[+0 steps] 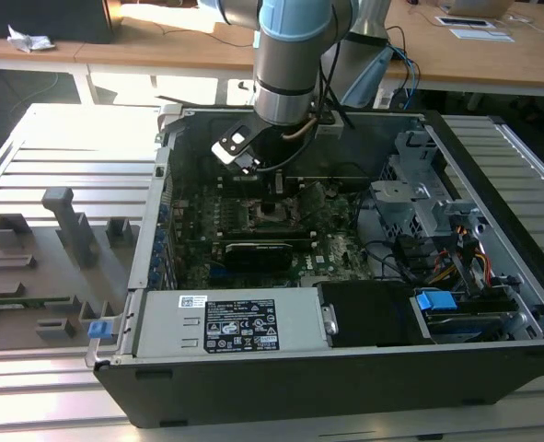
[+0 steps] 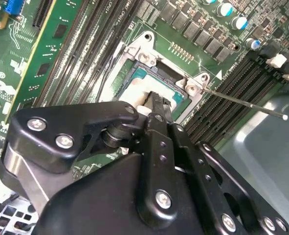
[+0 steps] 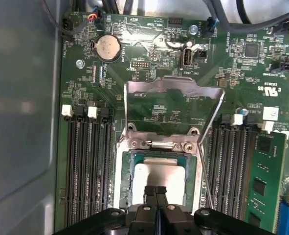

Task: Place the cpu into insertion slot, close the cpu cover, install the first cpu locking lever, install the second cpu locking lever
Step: 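Place the cpu into insertion slot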

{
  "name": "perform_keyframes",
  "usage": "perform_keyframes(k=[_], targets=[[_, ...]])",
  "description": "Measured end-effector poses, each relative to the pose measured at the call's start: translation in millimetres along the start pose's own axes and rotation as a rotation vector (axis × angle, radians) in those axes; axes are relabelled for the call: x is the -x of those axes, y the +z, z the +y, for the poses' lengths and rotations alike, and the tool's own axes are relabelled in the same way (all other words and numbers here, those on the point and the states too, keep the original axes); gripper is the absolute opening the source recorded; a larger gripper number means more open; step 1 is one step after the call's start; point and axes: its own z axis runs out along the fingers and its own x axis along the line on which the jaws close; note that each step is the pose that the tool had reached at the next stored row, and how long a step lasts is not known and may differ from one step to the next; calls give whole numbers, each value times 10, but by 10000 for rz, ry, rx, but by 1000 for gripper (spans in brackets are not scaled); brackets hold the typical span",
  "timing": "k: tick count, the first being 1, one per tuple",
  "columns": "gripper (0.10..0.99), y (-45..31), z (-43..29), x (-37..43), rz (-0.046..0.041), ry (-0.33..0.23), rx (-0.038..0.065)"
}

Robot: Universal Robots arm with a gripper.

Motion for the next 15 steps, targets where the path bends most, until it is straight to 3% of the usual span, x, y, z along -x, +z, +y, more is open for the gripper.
perform_keyframes(k=[9, 11, 15], targets=[[106, 51, 59, 3, -29, -1, -15], [106, 19, 63, 0, -10, -1, -1], [106, -163, 53, 5, -35, 0, -15]])
